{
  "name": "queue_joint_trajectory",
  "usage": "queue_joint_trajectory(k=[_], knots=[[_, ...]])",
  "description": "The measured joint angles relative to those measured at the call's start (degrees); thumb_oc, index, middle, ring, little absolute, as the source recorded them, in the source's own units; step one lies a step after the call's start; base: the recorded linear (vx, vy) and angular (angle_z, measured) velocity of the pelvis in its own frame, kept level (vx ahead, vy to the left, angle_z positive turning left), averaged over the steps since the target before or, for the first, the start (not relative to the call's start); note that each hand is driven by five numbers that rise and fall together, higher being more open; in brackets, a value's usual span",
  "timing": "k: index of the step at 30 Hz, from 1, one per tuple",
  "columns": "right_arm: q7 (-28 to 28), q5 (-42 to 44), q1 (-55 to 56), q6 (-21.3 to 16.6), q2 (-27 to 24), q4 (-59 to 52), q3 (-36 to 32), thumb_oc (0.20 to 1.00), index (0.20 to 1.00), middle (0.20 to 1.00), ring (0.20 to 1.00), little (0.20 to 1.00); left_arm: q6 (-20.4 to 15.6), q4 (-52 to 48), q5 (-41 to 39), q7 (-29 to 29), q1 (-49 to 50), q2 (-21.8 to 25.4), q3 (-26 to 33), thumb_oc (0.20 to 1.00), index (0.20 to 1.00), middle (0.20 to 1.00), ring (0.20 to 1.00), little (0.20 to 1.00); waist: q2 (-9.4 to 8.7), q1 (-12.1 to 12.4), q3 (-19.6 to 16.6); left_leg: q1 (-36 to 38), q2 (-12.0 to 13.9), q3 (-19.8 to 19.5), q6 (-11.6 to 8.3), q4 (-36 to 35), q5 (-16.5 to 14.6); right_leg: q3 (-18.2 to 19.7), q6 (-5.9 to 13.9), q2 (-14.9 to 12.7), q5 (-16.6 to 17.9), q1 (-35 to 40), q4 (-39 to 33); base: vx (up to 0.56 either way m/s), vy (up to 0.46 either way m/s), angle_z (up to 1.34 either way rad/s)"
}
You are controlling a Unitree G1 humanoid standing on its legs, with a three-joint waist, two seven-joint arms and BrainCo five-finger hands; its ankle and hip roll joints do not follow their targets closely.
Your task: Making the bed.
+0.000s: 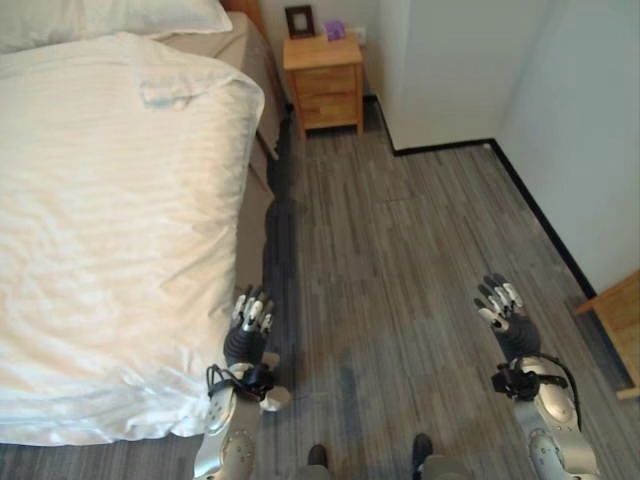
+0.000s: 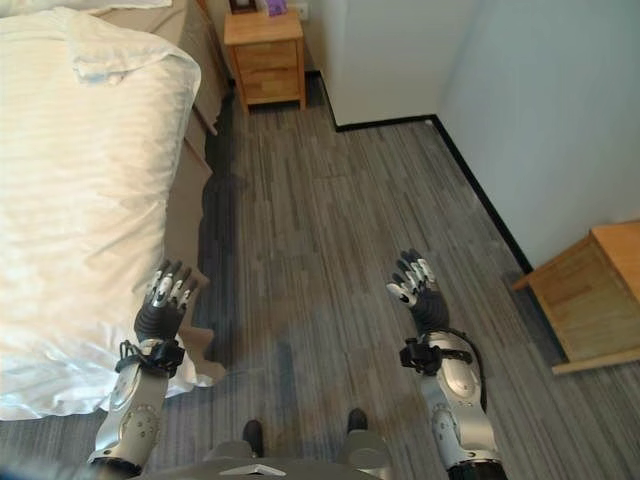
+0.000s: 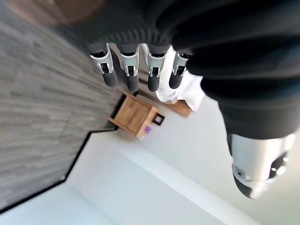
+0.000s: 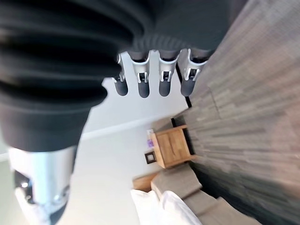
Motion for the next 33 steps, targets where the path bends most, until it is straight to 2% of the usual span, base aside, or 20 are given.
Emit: queue_joint_trajectory(k=[3,4,6,7,8,11,14,15,23,25,27,28,29,30,31,32,33], knots=[[-0.7,0.4,0.1,0.0,-0.4,1.2,-1.7,1.000,1.000,1.000,1.000,1.000,0.1,0.2,-0.5,-0.5,0.4,-0.7,-0.6,1.000,1.000,1.000,1.000,1.000,-1.18,0.3,0.0,-1.4,-0.5,-0.2,-0.54,1.7,4.5,-1.2,-1.61,-0.5,-0.4,1.5,-1.0,0.10,-0.144,0.30],[-0.9,0.4,0.6,0.0,-0.4,1.2,-2.4,1.000,1.000,1.000,1.000,1.000,0.2,0.2,-0.5,-0.7,1.2,-1.1,-0.7,1.000,1.000,1.000,1.000,1.000,-2.05,0.0,0.1,-2.1,-1.0,-0.1,-1.60,2.0,3.9,-1.9,-2.25,-0.7,0.0,2.6,-2.5,0.11,-0.059,0.17],[-0.9,0.2,1.1,0.0,-1.0,1.1,-3.0,1.000,1.000,1.000,1.000,1.000,0.7,0.2,-0.5,-1.1,2.3,-1.1,-1.1,1.000,1.000,1.000,1.000,1.000,-1.57,0.3,-0.6,-2.1,-3.6,1.7,-1.97,0.7,3.3,-2.4,-2.63,-0.9,0.1,3.3,-3.6,0.07,-0.018,0.10],[-0.9,-0.2,1.5,0.0,-1.6,1.2,-3.2,1.000,1.000,1.000,1.000,1.000,0.9,-0.1,-0.5,-1.2,3.0,-1.1,-1.1,1.000,1.000,1.000,1.000,1.000,-0.23,0.1,-1.3,-1.8,-5.1,1.7,-0.90,-1.5,4.5,-2.6,-3.23,-0.1,0.5,3.1,-3.2,0.03,0.022,0.15],[-1.0,-0.2,2.0,0.0,-1.6,1.2,-3.1,1.000,1.000,1.000,1.000,1.000,0.9,-0.1,-0.5,-1.2,3.2,-1.0,-1.2,1.000,1.000,1.000,1.000,1.000,0.35,-0.2,-1.8,-1.2,-4.9,3.6,-0.32,-2.4,4.0,-2.8,-3.22,0.8,0.5,3.0,-3.0,0.07,0.050,0.14],[-0.9,-0.2,2.3,0.1,-1.4,1.3,-1.8,1.000,1.000,1.000,1.000,1.000,0.9,-0.6,-0.5,-1.2,3.2,-0.9,-1.2,1.000,1.000,1.000,1.000,1.000,0.71,0.1,-2.3,1.6,-4.4,2.9,-0.30,-7.2,4.0,-1.2,-2.98,1.7,0.4,2.7,-2.4,0.16,0.125,-0.06],[-0.9,-0.2,1.9,0.1,1.5,1.3,-0.9,1.000,1.000,1.000,1.000,1.000,0.9,-0.9,-0.5,-1.1,2.7,-0.8,-1.1,1.000,1.000,1.000,1.000,1.000,0.99,-0.7,-2.7,4.6,-4.3,2.8,-0.24,-11.5,4.0,-1.0,-2.92,2.2,0.3,3.7,-2.7,0.06,0.085,-0.02],[-0.9,-0.1,1.8,0.2,2.1,1.3,0.1,1.000,1.000,1.000,1.000,1.000,0.9,-1.5,-0.5,-0.9,2.7,-0.7,-0.8,1.000,1.000,1.000,1.000,1.000,0.76,-0.8,-2.8,4.6,-4.6,2.9,0.41,-11.4,3.5,-0.8,-2.87,1.8,0.3,3.8,-3.0,0.06,0.094,-0.01],[-0.3,-0.2,0.7,0.5,2.0,1.4,1.5,1.000,1.000,1.000,1.000,1.000,0.8,-1.7,-0.4,0.6,3.6,-0.7,1.5,1.000,1.000,1.000,1.000,1.000,0.81,0.3,-3.0,3.7,-5.4,3.3,1.61,-11.5,2.6,-0.3,-1.36,0.9,1.2,3.8,-5.4,0.07,0.096,0.00],[-0.6,-0.2,-0.6,0.4,1.6,1.5,1.3,1.000,1.000,1.000,1.000,1.000,0.6,-1.2,-0.4,1.3,3.4,-0.7,1.8,1.000,1.000,1.000,1.000,1.000,2.05,0.3,-3.5,3.4,-5.3,4.6,2.33,-11.5,0.4,0.4,0.00,1.1,-0.1,1.0,-1.4,0.04,0.100,-0.14],[-1.0,-0.2,-1.5,0.3,1.5,1.9,0.4,1.000,1.000,1.000,1.000,1.000,0.4,-0.8,-0.3,1.7,2.8,-0.6,1.9,1.000,1.000,1.000,1.000,1.000,3.42,0.3,-3.5,3.0,-4.6,5.6,3.24,-11.5,-2.1,0.4,0.48,1.0,-1.7,-4.2,7.1,0.07,0.130,-0.36],[-1.2,-0.2,-3.0,0.3,1.5,2.0,0.6,1.000,1.000,1.000,1.000,1.000,0.0,-0.4,-0.2,2.4,2.2,-0.3,2.4,1.000,1.000,1.000,1.000,1.000,3.50,0.6,-2.5,3.3,-4.5,7.5,3.34,-11.5,-2.3,-0.3,2.37,-0.7,-2.9,-10.5,18.5,0.30,0.088,-0.58],[-1.3,-0.2,-3.1,0.3,1.7,2.0,0.9,1.000,1.000,1.000,1.000,1.000,-0.1,0.2,0.2,3.1,2.4,0.0,3.0,1.000,1.000,1.000,1.000,1.000,2.88,0.2,-2.0,4.0,-5.2,8.2,3.59,-11.5,-3.0,-0.1,3.33,-2.9,-3.2,-14.8,27.0,0.44,0.069,-0.51],[-1.3,-0.2,-2.6,0.3,1.6,1.8,0.9,1.000,1.000,1.000,1.000,1.000,-0.1,0.5,0.3,3.4,2.4,0.1,3.1,1.000,1.000,1.000,1.000,1.000,2.50,0.0,-1.8,4.6,-5.9,8.3,3.70,-11.5,-4.2,-0.1,4.79,-4.0,-4.2,-16.5,29.8,0.37,0.020,-0.51],[-1.3,-0.3,-2.2,0.3,1.6,1.3,1.0,1.000,1.000,1.000,1.000,1.000,-0.4,0.6,0.5,3.6,2.4,0.7,3.8,1.000,1.000,1.000,1.000,1.000,1.43,0.1,-1.1,5.1,-7.1,9.3,3.35,-11.7,-5.2,-0.7,5.28,-6.0,-4.5,-19.8,30.2,0.30,-0.043,-0.37],[-1.3,-0.3,-2.2,0.3,1.6,1.1,0.9,1.000,1.000,1.000,1.000,1.000,-0.5,0.6,0.5,3.6,2.4,1.0,4.2,1.000,1.000,1.000,1.000,1.000,1.14,0.3,-1.1,4.7,-7.3,9.6,3.36,-11.7,-5.2,-1.2,5.21,-6.6,-4.4,-20.5,28.5,0.35,-0.061,-0.20],[-1.6,-0.3,-1.4,0.2,1.6,1.1,0.8,1.000,1.000,1.000,1.000,1.000,-0.6,0.5,0.5,3.6,2.2,1.8,4.6,1.000,1.000,1.000,1.000,1.000,0.57,-0.9,-0.8,4.3,-7.4,9.2,3.26,-11.5,-5.3,-1.9,5.23,-6.6,-3.4,-21.9,23.4,0.48,-0.096,0.17]])
